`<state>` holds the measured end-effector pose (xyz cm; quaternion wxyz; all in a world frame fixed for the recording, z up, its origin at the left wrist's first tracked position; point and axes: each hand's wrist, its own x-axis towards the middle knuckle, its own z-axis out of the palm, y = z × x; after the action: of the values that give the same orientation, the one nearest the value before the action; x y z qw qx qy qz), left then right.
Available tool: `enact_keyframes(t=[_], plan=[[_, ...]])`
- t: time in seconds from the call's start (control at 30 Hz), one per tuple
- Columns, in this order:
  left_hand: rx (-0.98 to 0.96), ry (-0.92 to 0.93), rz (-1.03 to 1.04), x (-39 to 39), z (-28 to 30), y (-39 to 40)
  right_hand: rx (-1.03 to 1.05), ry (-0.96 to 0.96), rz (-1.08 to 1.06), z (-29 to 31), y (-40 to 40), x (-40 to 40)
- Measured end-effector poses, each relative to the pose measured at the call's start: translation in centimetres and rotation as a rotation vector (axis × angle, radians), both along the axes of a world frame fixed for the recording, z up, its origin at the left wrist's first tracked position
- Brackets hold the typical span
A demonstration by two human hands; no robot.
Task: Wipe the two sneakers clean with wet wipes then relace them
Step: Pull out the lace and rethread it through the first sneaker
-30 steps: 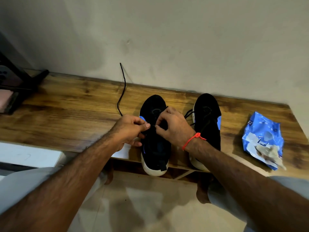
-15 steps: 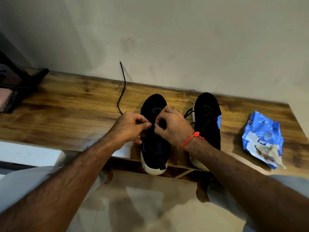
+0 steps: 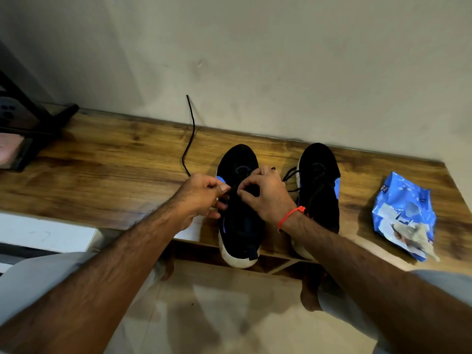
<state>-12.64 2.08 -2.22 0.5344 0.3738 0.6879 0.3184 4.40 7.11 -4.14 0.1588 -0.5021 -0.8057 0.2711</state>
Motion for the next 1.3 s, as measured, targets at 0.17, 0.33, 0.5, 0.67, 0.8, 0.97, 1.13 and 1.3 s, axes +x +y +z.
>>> enact_keyframes(t=[0.17,0.33,0.5,0.67,0.8,0.97,1.13,1.3], plan=[[-0.063,-0.082,0.105,0.7,0.1,-0.3,0.012,0.007,-0.032,0.5,-0.1,0.1],[-0.065,0.06,0.08,1.0,1.2,0.0,0.084,-0.189,0.056,0.9,-0.3,0.3],[0.252,-0.304,0.658,-4.3,3.2,3.0,0.143,-0.302,0.088,0.9,-0.2,0.2],[0.222,-0.206,0.442,-4.9,3.2,2.4,0.156,-0.322,0.086,1.1,-0.2,0.1],[0.091,0.636,-0.395,-1.4,1.4,1.1,0.156,-0.343,0.086,1.2,-0.1,0.0],[0.115,0.572,-0.346,-1.7,1.4,1.1,0.14,-0.336,0.092,1.3,-0.1,0.3],[0.343,-0.34,0.625,-4.2,3.7,3.1,0.122,-0.346,0.097,1.5,-0.1,0.4],[0.236,-0.431,0.513,-2.9,2.7,2.4,0.11,-0.37,0.112,1.7,-0.2,0.4]])
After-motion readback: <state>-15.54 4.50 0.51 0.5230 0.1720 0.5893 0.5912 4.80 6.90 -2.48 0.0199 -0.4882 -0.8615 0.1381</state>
